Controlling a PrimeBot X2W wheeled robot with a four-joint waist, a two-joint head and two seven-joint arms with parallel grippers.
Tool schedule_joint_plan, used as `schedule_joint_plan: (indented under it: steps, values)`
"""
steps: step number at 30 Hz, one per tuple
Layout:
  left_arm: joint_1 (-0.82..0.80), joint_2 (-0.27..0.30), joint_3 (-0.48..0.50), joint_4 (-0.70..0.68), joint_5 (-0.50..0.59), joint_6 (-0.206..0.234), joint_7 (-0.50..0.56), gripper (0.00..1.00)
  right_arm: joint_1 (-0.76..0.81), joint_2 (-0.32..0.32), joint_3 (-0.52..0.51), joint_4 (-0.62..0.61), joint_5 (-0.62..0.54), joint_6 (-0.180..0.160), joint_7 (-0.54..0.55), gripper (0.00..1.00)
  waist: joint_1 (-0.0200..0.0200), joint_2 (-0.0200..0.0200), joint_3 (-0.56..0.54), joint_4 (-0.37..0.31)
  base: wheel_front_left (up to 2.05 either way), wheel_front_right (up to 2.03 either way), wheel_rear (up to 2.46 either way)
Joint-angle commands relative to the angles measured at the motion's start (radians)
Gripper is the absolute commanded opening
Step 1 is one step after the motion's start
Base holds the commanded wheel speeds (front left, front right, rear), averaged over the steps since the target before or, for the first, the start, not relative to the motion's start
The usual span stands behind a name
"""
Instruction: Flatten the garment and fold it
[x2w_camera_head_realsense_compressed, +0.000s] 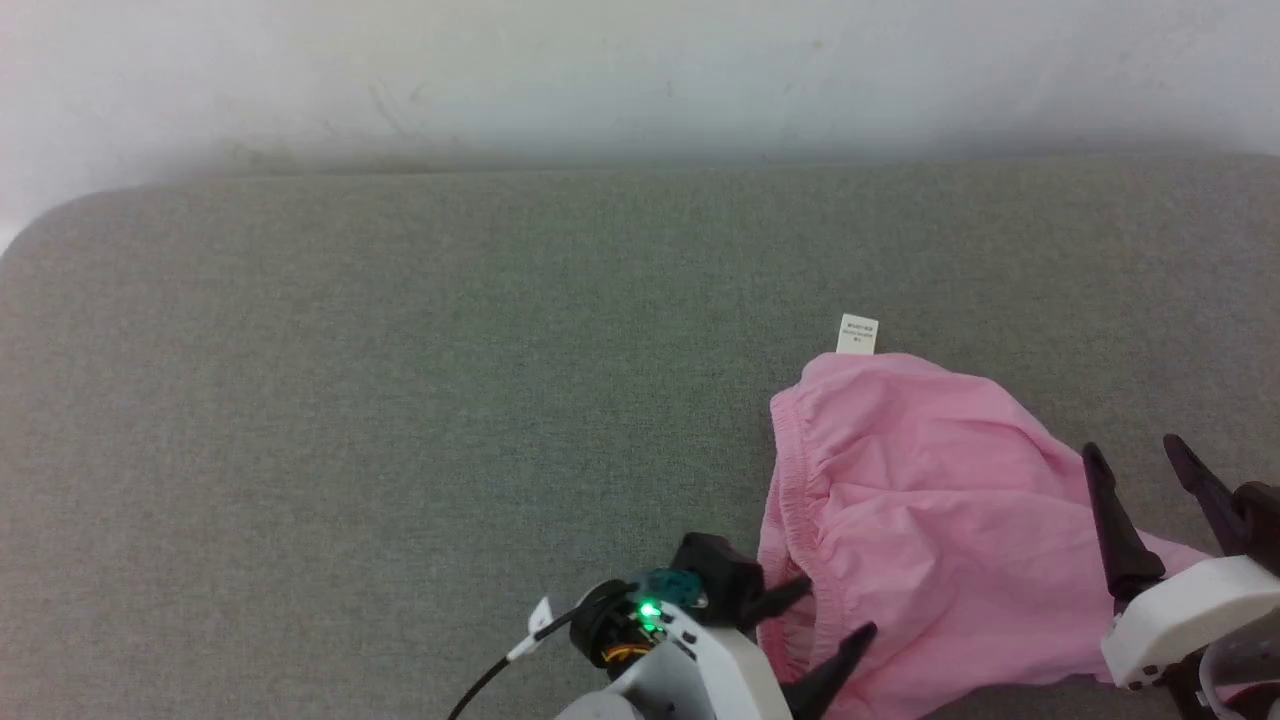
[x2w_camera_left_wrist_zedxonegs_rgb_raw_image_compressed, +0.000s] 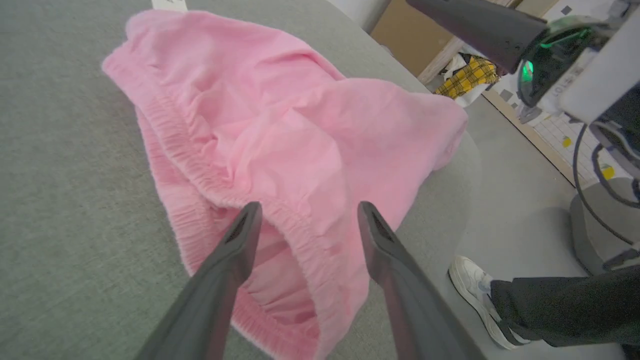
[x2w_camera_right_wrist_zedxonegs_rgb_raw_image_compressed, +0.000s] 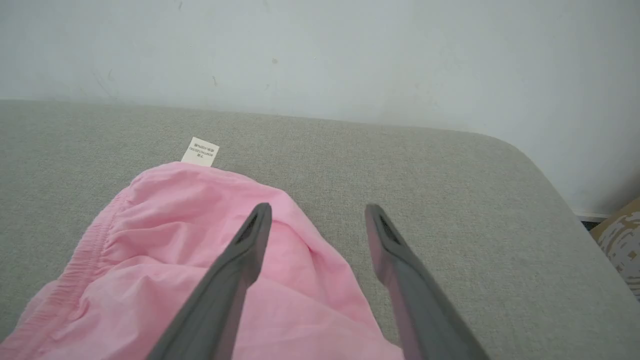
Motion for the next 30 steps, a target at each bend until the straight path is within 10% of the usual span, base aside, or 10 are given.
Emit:
schedule_joint_plan:
  steps: [1,8,9,10,30]
  values:
    - [-0.025,0.013,-0.024,-0.002,-0.029,-0.006,0.038,1.0,-0.023,0.007,0.001,0.012,-0.008,-0.001,-0.017,1.0,-0.0001,0.0,0.032,-0.005,0.0,0.0,0.0]
    - [-0.098,0.036,-0.085,0.063,-0.078,-0.007,0.154,1.0,-0.061,0.02,0.015,0.059,-0.021,-0.001,-0.055,1.0,-0.0001,0.0,0.068,-0.013,0.0,0.0,0.0]
    - [-0.107,0.035,-0.092,0.07,-0.084,-0.007,0.158,0.25,-0.064,0.019,0.018,0.064,-0.023,-0.001,-0.057,1.0,-0.0001,0.0,0.071,-0.013,0.0,0.0,0.0]
    - [-0.116,0.034,-0.095,0.074,-0.092,-0.007,0.153,0.0,-0.067,0.018,0.019,0.068,-0.024,-0.001,-0.059,1.0,-0.0001,0.0,0.072,-0.012,0.0,0.0,0.0]
    - [-0.024,0.273,0.316,-0.008,-0.169,0.179,-0.196,0.0,-0.028,-0.017,0.125,0.102,-0.011,-0.001,0.017,1.0,-0.0001,0.0,-0.011,0.112,0.0,0.0,0.0]
